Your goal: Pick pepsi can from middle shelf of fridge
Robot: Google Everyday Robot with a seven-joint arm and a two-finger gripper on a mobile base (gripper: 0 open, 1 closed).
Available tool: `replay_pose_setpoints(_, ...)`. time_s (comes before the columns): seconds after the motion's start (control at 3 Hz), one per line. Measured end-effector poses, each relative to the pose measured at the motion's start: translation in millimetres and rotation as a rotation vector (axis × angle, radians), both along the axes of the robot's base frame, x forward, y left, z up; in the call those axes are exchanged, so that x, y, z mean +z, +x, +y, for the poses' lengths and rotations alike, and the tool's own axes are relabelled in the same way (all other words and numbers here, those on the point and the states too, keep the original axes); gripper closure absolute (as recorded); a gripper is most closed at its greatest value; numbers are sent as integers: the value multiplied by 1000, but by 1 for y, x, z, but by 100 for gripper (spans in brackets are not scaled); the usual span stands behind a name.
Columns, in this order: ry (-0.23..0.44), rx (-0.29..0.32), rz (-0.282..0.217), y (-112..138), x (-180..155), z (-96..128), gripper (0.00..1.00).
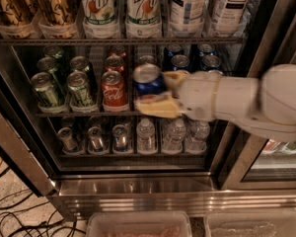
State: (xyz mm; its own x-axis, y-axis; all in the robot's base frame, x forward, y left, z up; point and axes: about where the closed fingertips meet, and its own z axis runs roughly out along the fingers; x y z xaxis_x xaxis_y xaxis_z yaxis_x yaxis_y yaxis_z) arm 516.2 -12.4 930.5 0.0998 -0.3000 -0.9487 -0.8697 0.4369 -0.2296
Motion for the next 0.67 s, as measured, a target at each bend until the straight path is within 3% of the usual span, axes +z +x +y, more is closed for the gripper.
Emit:
replay_pose_setpoints(0.33, -74, 23, 82, -19, -26, -61, 100)
replay_pose_setpoints(0.67, -82, 95, 108, -38, -29, -57, 100)
